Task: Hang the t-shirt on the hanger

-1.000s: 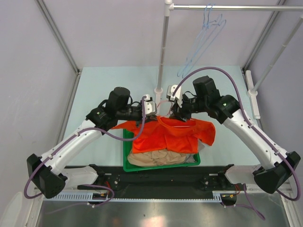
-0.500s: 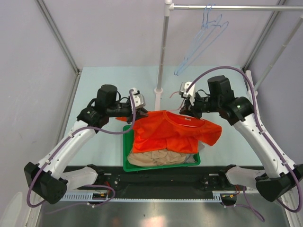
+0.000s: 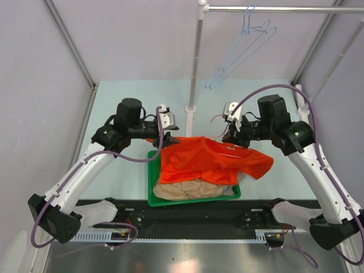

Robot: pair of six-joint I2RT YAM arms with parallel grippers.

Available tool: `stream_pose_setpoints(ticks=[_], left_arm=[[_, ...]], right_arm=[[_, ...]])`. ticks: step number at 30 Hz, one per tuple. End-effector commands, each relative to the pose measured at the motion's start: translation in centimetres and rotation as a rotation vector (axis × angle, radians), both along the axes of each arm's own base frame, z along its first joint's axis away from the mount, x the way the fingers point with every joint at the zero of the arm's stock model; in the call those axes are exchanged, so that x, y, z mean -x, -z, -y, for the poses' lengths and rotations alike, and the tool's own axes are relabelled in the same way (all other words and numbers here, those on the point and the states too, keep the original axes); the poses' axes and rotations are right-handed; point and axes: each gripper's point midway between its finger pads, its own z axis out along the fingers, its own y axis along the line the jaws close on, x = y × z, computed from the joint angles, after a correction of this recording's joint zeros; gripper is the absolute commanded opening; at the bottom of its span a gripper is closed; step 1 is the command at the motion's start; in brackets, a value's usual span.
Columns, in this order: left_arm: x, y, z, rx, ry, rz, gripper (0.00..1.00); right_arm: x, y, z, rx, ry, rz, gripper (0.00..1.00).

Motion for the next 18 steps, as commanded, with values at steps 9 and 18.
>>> stream_pose_setpoints(ticks=[9,18], left_arm=[[0.8,-0.4,5.2,-0.047,0.073,0.065,0.48],[0.3,-0.5,-1.0,-0.055,0.0,0.051,0.18]], right_arm=[[0.8,-4.9,-1.7,-0.055,-0.026,0.126,0.0],[-0.4,-7.0,0.5,-0.025,0.05,0.218,0.0]])
